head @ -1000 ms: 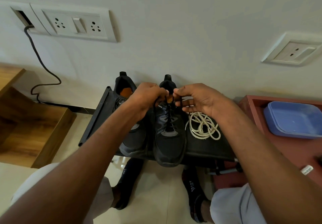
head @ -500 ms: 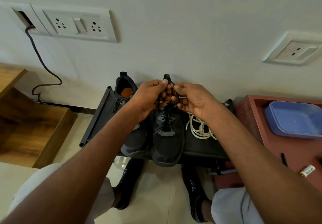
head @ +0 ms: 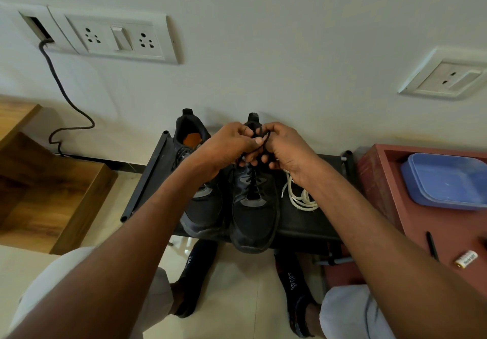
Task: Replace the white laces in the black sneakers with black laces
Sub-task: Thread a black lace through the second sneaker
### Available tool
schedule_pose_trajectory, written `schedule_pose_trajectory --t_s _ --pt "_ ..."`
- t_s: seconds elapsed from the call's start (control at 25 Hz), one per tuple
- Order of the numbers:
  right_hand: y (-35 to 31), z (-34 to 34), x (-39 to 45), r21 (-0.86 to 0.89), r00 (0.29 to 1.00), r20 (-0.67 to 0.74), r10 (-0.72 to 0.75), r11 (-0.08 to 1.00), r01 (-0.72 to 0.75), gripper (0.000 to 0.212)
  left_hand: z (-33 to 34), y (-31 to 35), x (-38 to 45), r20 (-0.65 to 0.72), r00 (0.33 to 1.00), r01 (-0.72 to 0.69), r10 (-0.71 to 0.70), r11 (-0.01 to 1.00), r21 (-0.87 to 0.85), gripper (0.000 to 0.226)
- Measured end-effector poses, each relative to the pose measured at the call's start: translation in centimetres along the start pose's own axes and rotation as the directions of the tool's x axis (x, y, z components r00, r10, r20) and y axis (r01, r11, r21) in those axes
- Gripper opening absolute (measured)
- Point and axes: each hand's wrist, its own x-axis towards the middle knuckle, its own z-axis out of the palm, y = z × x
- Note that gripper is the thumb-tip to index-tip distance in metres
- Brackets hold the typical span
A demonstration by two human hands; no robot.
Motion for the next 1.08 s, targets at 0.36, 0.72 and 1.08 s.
schedule_pose_trajectory --t_s 0.36,0.72,1.08 --pt "-0.1 0.2 -0.1 -0.077 0.999 0.03 -0.044 0.996 0.046 0.015 -0.1 -0.7 0.2 -0.133 0.977 0.142 -0.168 0.972 -0.188 0.01" --pt "0.1 0.0 0.0 0.052 0.999 -0.025 0.046 0.998 -0.045 0.011 -0.7 0.0 0.1 -0.135 0.953 0.222 -0.271 0.928 -0.298 0.019" --pt "0.3 -0.3 0.8 0.202 0.965 -0.005 0.262 0.945 -0.256 0.012 -0.4 0.1 -0.1 -0.213 0.964 -0.046 0.156 0.893 0.448 0.034"
